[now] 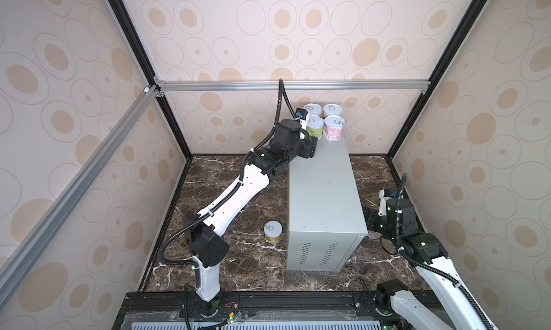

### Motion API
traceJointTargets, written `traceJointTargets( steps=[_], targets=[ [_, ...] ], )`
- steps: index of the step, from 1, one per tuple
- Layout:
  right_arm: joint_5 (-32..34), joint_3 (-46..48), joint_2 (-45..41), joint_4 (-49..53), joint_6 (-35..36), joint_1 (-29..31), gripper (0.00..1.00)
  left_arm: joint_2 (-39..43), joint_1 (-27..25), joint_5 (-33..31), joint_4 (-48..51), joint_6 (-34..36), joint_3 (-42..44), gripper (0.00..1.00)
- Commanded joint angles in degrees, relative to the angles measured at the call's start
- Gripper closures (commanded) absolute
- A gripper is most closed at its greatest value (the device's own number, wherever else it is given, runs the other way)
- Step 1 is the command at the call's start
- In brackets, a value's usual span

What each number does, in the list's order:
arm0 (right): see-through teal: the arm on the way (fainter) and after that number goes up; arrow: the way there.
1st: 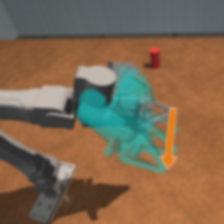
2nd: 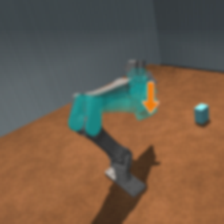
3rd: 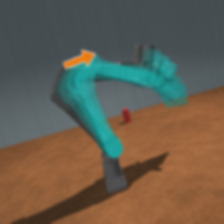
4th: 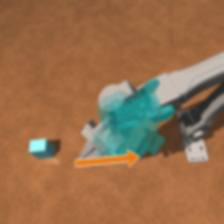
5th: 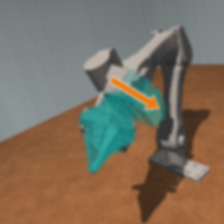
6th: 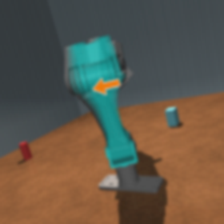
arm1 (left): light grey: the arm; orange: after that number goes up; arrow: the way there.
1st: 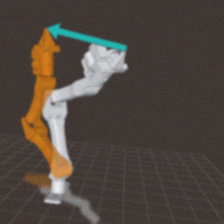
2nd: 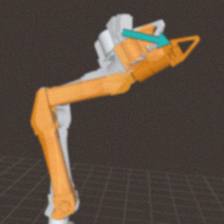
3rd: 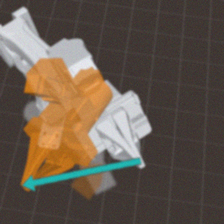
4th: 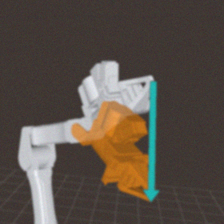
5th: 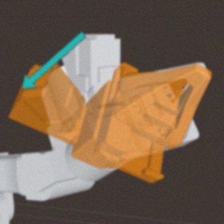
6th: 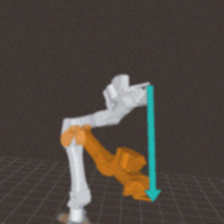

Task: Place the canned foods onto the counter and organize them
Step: 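Open the left gripper and withdraw it from the green can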

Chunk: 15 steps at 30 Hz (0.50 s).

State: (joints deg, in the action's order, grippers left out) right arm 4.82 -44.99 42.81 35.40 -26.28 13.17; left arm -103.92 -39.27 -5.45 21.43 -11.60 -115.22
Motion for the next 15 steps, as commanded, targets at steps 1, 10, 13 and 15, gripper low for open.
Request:
traceJointTargets(
  steps=[1,10,13,15],
  targets=[
    [2.8,-1.3,0.7,2.6,0.8,0.2,0.0,6.9,0.3,-0.7,-3.0,0.5,5.1,0.17],
    [6.4,-0.1,4.5,3.7,0.4,0.2,0.0,24.4,0.3,-3.9,-8.8,0.5,26.0,0.05],
    [7.8,0.5,5.8,3.6,0.0,0.2,0.01,30.1,0.5,-5.7,-9.7,0.2,32.8,0.02],
    [9.0,0.7,6.7,3.5,0.0,0.2,0.0,33.5,0.8,-6.2,-10.5,-0.5,37.2,0.01]
  ],
)
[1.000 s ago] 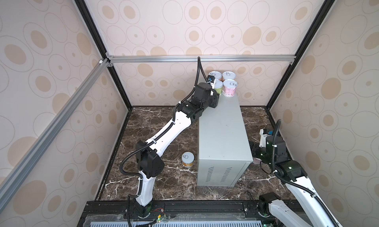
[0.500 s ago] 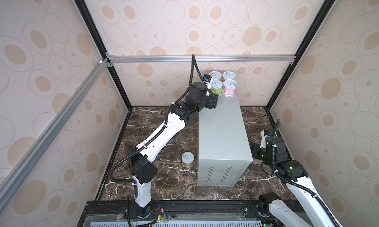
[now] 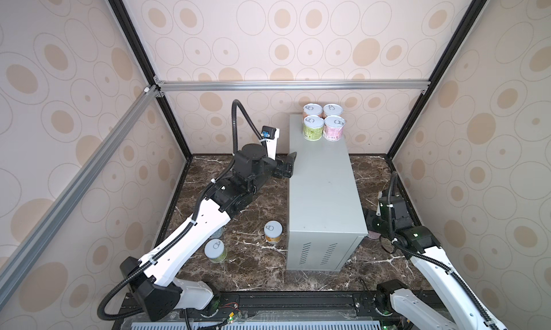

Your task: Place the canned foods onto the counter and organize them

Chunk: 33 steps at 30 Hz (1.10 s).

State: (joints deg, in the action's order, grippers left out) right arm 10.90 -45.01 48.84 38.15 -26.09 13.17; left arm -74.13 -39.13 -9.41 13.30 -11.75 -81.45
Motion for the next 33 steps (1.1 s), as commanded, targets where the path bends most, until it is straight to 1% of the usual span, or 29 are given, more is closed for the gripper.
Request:
traceJointTargets(
  steps=[1,3,7,10,13,17,23,26,33],
  targets=[
    [3.7,1.0,1.2,0.5,-0.2,0.1,0.0,5.6,0.9,-2.2,-2.6,-0.9,5.6,0.01],
    [4.3,1.5,2.4,-0.1,-0.4,-0.3,0.0,8.7,1.9,-1.4,-3.1,-2.4,9.7,0.01],
    [2.7,3.4,5.1,-2.2,-1.5,-2.8,0.0,15.4,4.7,-0.1,-5.0,-6.1,19.2,0.01],
    [2.1,4.7,6.6,-3.3,-1.9,-4.5,0.0,18.9,6.5,0.2,-5.7,-9.2,24.6,0.01],
    [3.0,5.9,7.4,-4.0,-2.2,-6.0,0.0,21.5,7.2,0.7,-6.5,-13.3,30.5,0.01],
    [2.1,7.7,8.4,-5.3,-2.6,-8.9,0.01,25.4,7.2,1.6,-9.7,-17.8,39.4,0.01],
    [2.4,9.0,11.2,-7.1,-3.1,-11.5,0.0,25.0,7.2,3.3,-14.2,-21.4,47.6,0.01],
    [2.8,9.3,12.3,-8.3,-3.7,-11.6,0.0,24.5,7.2,3.6,-17.0,-22.5,51.2,0.01],
    [4.0,9.2,17.7,-11.8,-4.7,-11.9,0.01,22.7,7.2,3.0,-21.6,-23.2,55.6,0.01]
  ],
)
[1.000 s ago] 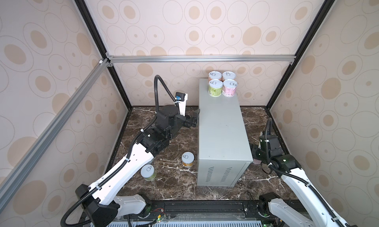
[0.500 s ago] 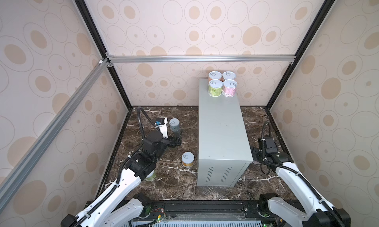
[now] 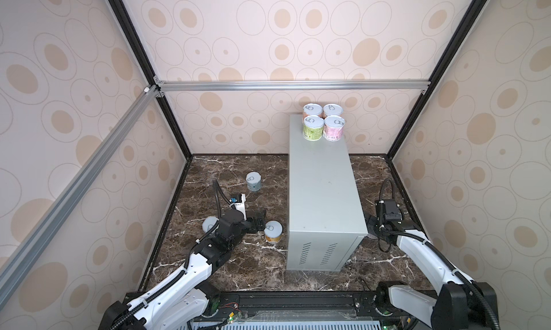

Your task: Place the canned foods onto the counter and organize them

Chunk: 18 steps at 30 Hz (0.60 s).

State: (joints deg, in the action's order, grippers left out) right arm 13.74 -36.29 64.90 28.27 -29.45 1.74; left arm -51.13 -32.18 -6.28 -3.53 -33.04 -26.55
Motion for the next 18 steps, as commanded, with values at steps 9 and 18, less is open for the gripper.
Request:
traceJointTargets(
  steps=[9,18],
  targets=[
    [0.9,-3.0,9.1,-3.7,-1.1,-1.1,0.01,-0.9,0.2,-0.8,-10.1,-2.0,5.4,0.01],
    [0.5,-4.8,11.8,-3.8,-0.7,-1.2,0.09,-3.1,0.2,-1.0,-12.1,-1.5,6.3,0.01]
  ],
)
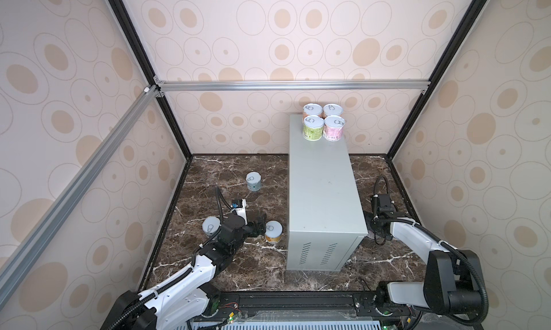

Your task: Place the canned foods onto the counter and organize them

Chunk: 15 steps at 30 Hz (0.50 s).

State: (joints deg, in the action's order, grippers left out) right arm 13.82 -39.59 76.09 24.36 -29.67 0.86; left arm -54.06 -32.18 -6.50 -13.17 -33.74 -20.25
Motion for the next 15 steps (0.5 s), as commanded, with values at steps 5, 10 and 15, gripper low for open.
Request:
traceJointTargets(
  steps=[5,10,15],
  targets=[
    [-0.6,-1.8,1.0,0.2,0.1,-0.4,0.23,-0.3,0.2,-0.5,-2.6,-0.6,0.0,0.01],
    [-1.5,-1.6,0.8,0.0,0.6,-0.3,0.38,0.3,0.2,-0.4,-2.5,-1.1,-0.1,0.01],
    [-2.9,-1.5,-0.4,0.6,0.9,-0.3,0.42,2.3,0.2,-0.4,-0.9,-1.3,-0.6,0.01]
  ],
)
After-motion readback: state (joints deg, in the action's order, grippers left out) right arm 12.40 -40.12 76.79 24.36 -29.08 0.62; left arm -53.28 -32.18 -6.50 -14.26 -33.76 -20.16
